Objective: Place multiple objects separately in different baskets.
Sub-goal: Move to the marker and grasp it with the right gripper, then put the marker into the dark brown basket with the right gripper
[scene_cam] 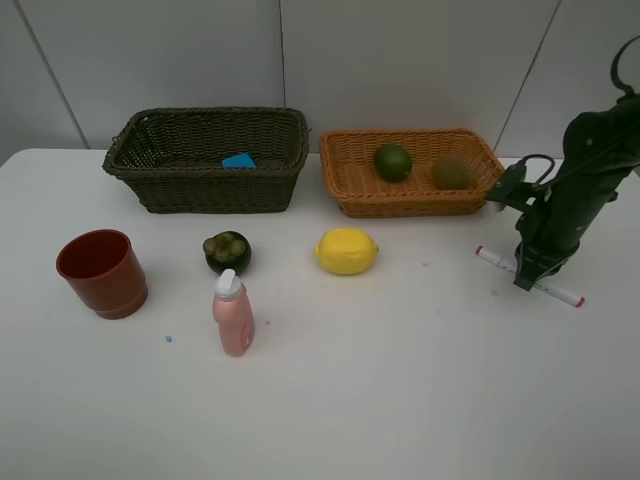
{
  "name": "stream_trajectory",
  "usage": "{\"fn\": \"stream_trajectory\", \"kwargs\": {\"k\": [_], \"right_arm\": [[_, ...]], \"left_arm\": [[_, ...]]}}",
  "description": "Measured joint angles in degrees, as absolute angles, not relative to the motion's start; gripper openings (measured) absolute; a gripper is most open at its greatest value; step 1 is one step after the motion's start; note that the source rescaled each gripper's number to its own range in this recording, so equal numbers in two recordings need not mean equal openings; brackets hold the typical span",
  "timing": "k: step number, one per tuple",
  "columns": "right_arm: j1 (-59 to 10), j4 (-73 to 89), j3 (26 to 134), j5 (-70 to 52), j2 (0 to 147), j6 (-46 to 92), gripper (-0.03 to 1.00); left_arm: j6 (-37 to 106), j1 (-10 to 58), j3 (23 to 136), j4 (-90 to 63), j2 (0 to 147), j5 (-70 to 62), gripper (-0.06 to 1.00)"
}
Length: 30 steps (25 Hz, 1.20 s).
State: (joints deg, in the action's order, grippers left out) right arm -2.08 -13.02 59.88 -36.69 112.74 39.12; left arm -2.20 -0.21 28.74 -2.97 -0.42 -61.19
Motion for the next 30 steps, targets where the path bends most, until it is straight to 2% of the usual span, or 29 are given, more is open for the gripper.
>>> {"fn": "stream_trajectory", "kwargs": {"k": [11,30], "right_arm": [[-2.1,-11.9,59.9,-36.8,112.1,39.1,0.00],[-2.5,-10.3,59.9,-41.6,98.2,39.1,0.00]], "left_arm": [[-2.2,-0.2,28.7,-3.0,-0.4,-61.2,0.98],[-2.2,-0.2,28.7,-3.0,-0.4,-61.2,0.98]]}}
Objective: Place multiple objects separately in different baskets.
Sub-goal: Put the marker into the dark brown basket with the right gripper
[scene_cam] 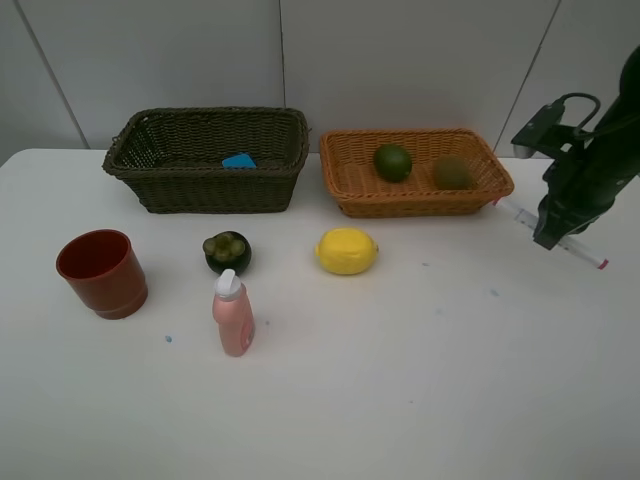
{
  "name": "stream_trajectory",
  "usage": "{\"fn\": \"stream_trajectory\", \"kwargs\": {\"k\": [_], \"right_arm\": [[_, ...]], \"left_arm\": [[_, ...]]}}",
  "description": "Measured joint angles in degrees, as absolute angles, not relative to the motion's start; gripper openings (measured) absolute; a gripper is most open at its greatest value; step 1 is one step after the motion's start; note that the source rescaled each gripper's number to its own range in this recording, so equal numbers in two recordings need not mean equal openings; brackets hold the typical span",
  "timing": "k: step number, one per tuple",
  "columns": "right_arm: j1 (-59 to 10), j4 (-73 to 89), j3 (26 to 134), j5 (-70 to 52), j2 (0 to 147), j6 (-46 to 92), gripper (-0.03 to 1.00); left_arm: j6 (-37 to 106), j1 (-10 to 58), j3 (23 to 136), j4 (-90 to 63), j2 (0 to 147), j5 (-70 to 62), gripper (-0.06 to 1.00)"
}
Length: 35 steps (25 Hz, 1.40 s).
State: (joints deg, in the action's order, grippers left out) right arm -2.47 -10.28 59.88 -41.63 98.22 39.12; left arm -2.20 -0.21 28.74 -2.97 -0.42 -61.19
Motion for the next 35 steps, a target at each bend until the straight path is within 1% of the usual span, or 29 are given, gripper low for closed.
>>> {"fn": "stream_trajectory", "kwargs": {"k": [5,18,23,35], "right_arm": [[-6.2,-8.4,62.1,-44.3,96.6,39.1,0.00],[-18.2,-3.2,75.2,-50.5,96.6,38.7,0.00],[-20.9,-0.7,79.7,-53.3,96.7,38.1,0.00],[-24.8,-0.3,86.5,-55.5,99.6,29.5,0.00]], "left_arm": [[-2.2,-0.2,28.7,-3.0,-0.4,-61.2,0.98],[-2.2,-0.2,28.7,-3.0,-0.4,-61.2,0.98],[-2.2,-0.2,28.7,-3.0,-0.4,-61.2,0.98],[-2.2,-0.2,28.7,-3.0,-0.4,-61.2,0.98]]}}
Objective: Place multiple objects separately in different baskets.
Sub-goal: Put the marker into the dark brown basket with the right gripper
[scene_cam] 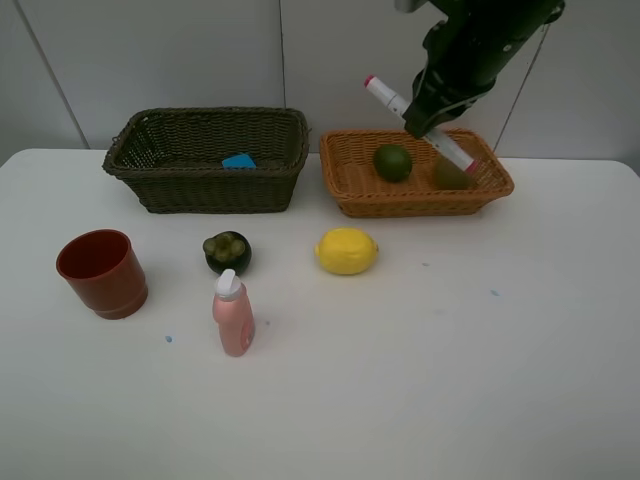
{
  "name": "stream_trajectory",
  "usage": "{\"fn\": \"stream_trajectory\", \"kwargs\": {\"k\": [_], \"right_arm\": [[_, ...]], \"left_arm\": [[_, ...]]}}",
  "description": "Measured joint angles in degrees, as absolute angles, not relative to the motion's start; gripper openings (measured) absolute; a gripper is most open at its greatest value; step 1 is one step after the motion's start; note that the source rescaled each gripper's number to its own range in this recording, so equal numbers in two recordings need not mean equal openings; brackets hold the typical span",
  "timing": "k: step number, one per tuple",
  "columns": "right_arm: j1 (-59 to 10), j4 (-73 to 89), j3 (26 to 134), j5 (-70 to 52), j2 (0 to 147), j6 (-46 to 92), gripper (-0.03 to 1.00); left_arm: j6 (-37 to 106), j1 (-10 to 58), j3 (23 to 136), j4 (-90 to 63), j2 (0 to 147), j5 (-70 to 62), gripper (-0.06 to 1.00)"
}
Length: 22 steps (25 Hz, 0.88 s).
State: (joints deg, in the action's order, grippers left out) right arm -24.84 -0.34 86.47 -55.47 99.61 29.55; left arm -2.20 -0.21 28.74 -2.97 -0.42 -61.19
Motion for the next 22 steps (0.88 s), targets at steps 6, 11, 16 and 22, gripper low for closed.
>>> {"fn": "stream_trajectory", "kwargs": {"k": [6,11,16,22], "right_arm": [[-27.7,-0.4,91.6,-56.5,103.2,28.2,0.00],[-29.5,-0.3,96.7,-57.3,106.8,27.0,0.00],[-31.5,-0.4,102.1,-58.6,110.9,26.8,0.00],[-33.4,0.0,109.1,-59.3,116.4,26.7,0.00]], "left_arm": [[-2.2,-0.2,28.7,-3.0,-0.4,-61.2,0.98],[-2.2,-0.2,28.7,-3.0,-0.4,-61.2,0.98],[-2.2,-0.2,28.7,-3.0,-0.4,-61.2,0.98],[-2.2,-0.2,28.7,-3.0,-0.4,-61.2,0.98]]}}
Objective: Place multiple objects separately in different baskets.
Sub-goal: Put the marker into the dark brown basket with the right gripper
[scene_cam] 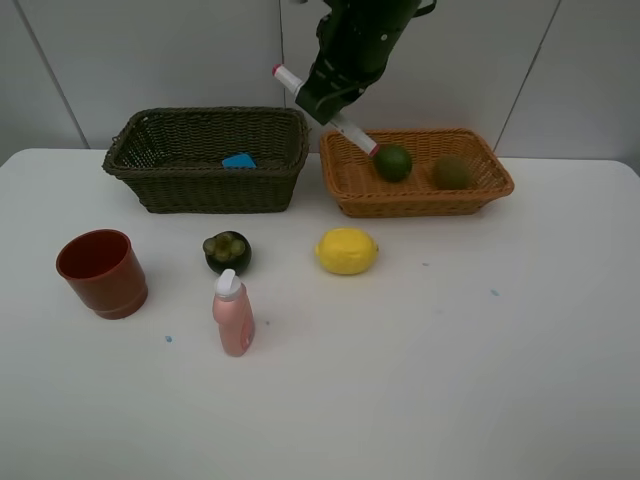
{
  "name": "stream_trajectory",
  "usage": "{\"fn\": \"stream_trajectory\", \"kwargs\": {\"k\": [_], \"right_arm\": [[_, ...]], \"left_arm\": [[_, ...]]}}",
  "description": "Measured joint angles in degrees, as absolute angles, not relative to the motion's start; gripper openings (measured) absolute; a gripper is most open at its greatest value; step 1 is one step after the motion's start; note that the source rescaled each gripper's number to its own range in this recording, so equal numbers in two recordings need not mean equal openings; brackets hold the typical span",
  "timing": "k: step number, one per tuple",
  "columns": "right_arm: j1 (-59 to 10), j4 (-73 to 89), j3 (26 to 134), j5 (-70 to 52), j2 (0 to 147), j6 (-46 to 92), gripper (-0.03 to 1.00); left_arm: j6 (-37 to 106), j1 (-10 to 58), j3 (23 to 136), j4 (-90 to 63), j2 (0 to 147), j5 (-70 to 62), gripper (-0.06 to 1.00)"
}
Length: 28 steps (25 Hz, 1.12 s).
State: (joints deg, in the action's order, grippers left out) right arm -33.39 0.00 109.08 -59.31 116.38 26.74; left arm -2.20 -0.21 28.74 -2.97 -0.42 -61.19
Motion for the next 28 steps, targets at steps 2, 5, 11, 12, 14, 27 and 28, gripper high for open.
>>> {"fn": "stream_trajectory", "kwargs": {"k": [2,5,11,12,14,27,28], "right_arm": [[-34.0,-0.3,111.3,-59.2,118.2,26.7,0.00],[-35.0,0.0,115.1,-58.8,120.9,26.7,0.00],[-36.3,0.7,122.7,-58.4,126.4,26.7,0.00],[-36.3,0.7,122.7,-58.4,126.4,26.7,0.00],[-36.6,1.1,124.9,-58.2,128.2,26.7,0.00],[-36.8,4.6,128.2,-43.4,133.7,26.7,0.00],[-36.8,4.8,128.2,-42.2,134.3,26.7,0.00]], "left_arm": [[-2.2,-0.2,28.7,-3.0,-0.4,-61.2,0.98],[-2.2,-0.2,28.7,-3.0,-0.4,-61.2,0.98],[-2.2,-0.2,28.7,-3.0,-0.4,-61.2,0.98],[-2.2,-0.2,28.7,-3.0,-0.4,-61.2,0.98],[-2.2,-0.2,28.7,-3.0,-0.4,-61.2,0.98],[-2.2,-0.2,28.7,-3.0,-0.4,-61.2,0.98],[-2.2,-0.2,28.7,-3.0,-0.4,-61.2,0.98]]}}
